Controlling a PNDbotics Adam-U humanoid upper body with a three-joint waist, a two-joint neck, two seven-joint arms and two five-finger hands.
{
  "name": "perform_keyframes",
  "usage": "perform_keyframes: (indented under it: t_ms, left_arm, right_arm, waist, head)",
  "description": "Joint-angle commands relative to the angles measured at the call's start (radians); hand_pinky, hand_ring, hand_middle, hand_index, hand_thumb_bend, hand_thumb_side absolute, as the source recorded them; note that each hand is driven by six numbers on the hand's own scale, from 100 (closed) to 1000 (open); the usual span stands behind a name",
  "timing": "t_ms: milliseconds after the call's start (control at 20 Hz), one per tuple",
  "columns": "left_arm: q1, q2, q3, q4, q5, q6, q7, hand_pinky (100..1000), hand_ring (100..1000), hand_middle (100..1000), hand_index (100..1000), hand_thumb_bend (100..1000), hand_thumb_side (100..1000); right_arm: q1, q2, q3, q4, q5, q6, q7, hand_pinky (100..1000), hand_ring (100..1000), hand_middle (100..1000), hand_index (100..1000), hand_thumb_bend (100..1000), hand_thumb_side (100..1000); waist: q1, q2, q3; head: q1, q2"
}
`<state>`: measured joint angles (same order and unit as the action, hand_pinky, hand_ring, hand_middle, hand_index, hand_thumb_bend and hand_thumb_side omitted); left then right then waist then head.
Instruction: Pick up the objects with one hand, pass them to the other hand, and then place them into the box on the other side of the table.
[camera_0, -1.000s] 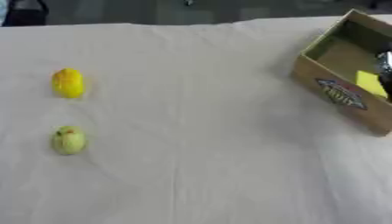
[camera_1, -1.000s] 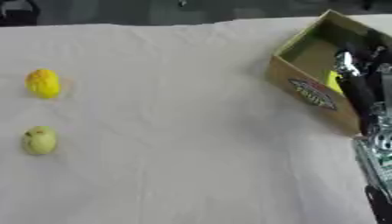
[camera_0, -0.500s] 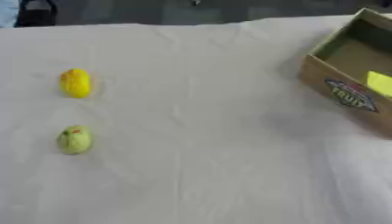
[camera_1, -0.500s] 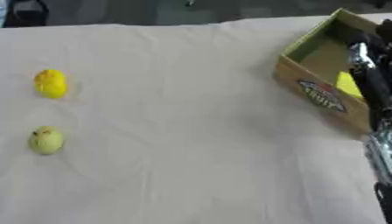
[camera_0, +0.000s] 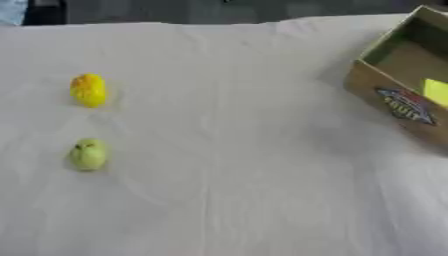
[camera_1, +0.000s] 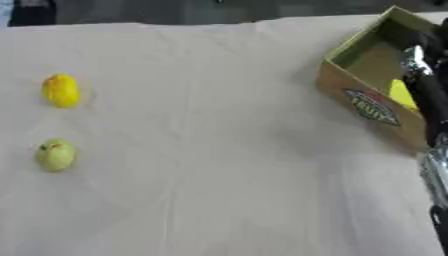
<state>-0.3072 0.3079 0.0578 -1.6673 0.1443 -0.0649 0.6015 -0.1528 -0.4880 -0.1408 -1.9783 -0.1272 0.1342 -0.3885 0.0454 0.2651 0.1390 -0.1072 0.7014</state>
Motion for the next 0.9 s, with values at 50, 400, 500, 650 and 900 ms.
perform_keyframes:
  t_ms: [50,400,500,650,900]
  left_arm:
    - [-0.004,0.035,0.003,-0.018,-0.003,0.001,-0.005,670,678,617,761,524,689]
    - [-0.001,0.036,0.005,-0.018,-0.005,0.008,-0.004,669,678,617,761,518,692]
    - [-0.001,0.036,0.006,-0.018,-0.005,0.008,-0.003,670,679,617,762,518,690]
    - [-0.002,0.036,0.006,-0.018,-0.005,0.007,-0.002,670,680,619,763,520,690]
    - [-0.002,0.036,0.006,-0.017,-0.004,0.006,-0.001,670,681,619,764,521,691]
  right_arm:
    - [-0.006,-0.016,-0.009,-0.022,0.009,-0.002,-0.002,1000,930,955,1000,100,546]
    - [-0.009,-0.018,-0.01,-0.022,0.012,0.002,-0.006,1000,927,952,1000,100,542]
    - [-0.01,-0.018,-0.01,-0.022,0.013,0.005,-0.004,1000,927,952,1000,100,542]
    - [-0.009,-0.017,-0.01,-0.022,0.013,0.005,-0.005,1000,927,952,1000,100,544]
    - [-0.009,-0.018,-0.009,-0.022,0.011,0.005,-0.008,1000,927,952,1000,100,545]
  waist:
    - [-0.002,-0.011,0.001]
    - [0.0,-0.011,-0.002]
    - [0.001,-0.011,-0.002]
    - [0.0,-0.011,-0.002]
    - [0.0,-0.011,-0.001]
  head:
    - [0.004,0.002]
    - [0.005,-0.01]
    - [0.004,-0.016]
    - [-0.038,-0.035]
    - [-0.054,-0.049]
